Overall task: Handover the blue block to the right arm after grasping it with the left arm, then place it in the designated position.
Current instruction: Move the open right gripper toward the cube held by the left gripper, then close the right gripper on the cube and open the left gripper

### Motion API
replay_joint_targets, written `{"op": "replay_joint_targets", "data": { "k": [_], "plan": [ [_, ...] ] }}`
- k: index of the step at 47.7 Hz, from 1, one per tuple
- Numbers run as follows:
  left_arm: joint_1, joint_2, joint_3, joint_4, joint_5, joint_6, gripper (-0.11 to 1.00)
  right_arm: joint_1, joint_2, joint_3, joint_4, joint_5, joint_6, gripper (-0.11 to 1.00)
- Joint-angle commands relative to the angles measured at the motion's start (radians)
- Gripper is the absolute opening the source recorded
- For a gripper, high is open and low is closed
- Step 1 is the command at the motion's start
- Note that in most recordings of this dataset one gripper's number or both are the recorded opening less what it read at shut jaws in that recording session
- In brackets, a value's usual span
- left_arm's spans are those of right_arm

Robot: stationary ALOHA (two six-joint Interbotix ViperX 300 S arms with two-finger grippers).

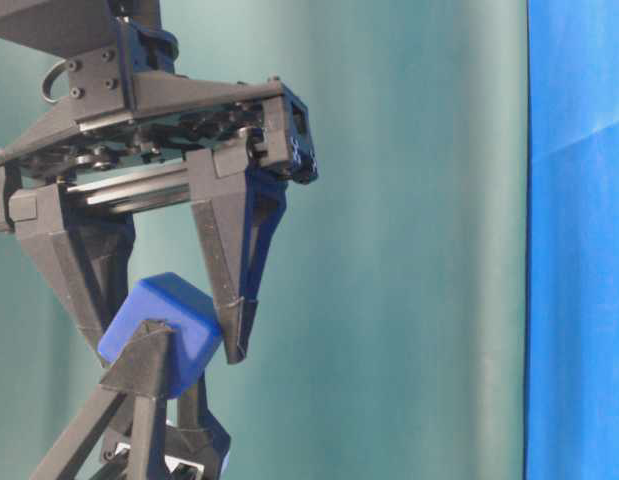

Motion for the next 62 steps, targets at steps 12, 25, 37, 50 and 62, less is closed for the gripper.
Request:
{"op": "replay_joint_targets", "data": {
  "k": [12, 25, 37, 50, 62],
  "plan": [
    [0.002, -0.008, -0.029, 0.003, -0.025, -0.006, 0.93, 0.006, -0.028, -0.02, 0.008, 0.031, 0.008, 0.49],
    [-0.008, -0.014, -0.02, 0.003, -0.021, -0.008, 0.93, 0.011, -0.137, 0.063, 0.014, 0.095, 0.034, 0.49],
    [-0.009, -0.014, -0.018, 0.003, -0.014, -0.008, 0.93, 0.023, -0.298, 0.186, 0.012, 0.183, 0.046, 0.49],
    [-0.009, -0.014, -0.021, 0.003, -0.014, -0.012, 0.93, 0.048, -0.436, 0.261, 0.014, 0.321, 0.046, 0.49],
    [-0.015, -0.008, -0.028, 0.003, -0.014, -0.02, 0.93, 0.061, -0.474, 0.275, 0.014, 0.388, 0.046, 0.49]
  ]
}}
